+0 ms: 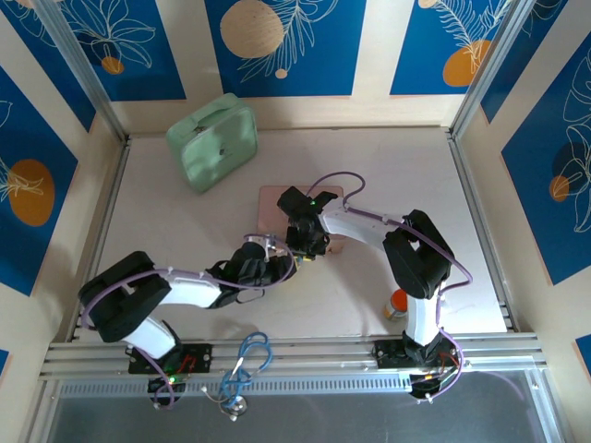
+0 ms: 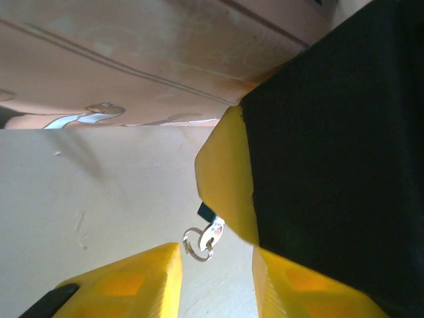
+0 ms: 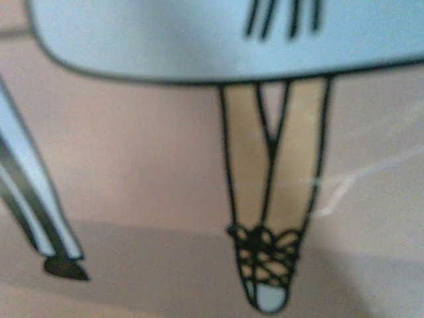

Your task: Unlock the padlock with the key

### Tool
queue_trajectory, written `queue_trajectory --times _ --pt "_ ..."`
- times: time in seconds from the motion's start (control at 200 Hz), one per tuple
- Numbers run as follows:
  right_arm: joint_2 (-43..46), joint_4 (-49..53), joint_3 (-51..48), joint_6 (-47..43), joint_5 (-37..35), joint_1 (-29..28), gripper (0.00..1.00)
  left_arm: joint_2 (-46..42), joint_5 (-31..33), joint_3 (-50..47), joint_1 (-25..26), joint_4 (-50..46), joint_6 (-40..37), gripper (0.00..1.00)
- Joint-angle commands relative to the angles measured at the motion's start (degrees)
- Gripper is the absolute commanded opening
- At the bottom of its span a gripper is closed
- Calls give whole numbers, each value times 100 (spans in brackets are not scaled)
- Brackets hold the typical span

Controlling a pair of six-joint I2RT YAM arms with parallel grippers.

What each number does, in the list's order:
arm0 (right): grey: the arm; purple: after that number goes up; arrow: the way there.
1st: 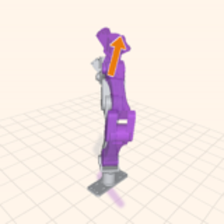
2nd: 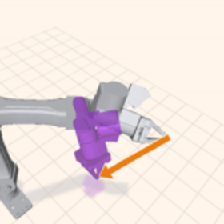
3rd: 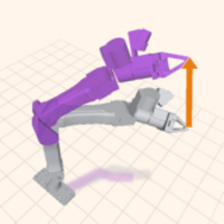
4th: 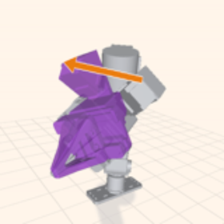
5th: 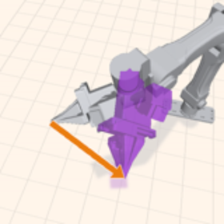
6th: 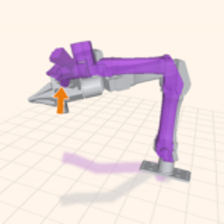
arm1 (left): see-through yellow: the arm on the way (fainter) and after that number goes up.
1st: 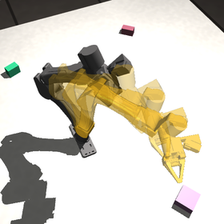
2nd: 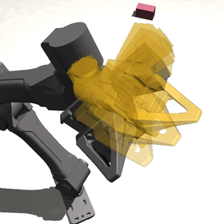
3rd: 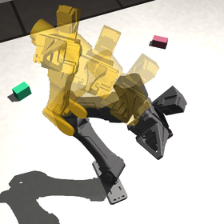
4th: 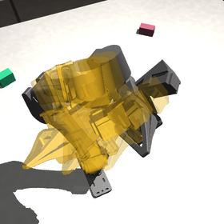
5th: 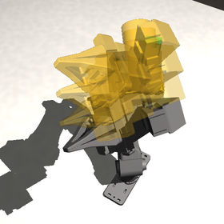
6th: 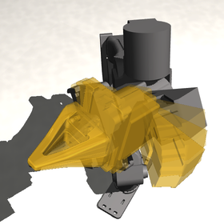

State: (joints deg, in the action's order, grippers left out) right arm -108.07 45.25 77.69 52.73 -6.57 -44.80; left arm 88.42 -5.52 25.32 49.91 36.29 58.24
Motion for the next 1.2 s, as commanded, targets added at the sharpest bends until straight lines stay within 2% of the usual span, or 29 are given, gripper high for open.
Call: queue_trajectory --times 0.0,0.54,0.825,1.03,1.196 --pt "-83 144 18 -131 705 7 25 147 -116 175 52 212 2 32" --pt "-72 10 -34 -106 889 15 25 301 -208 377 46 3 -8 26" --pt "-73 -111 -104 -35 982 6 25 302 -247 348 51 87 -3 26" --pt "-37 -202 -222 8 991 6 25 345 -325 378 52 187 53 20" --pt "-21 -276 -276 33 992 6 25 375 -370 363 45 343 104 18"
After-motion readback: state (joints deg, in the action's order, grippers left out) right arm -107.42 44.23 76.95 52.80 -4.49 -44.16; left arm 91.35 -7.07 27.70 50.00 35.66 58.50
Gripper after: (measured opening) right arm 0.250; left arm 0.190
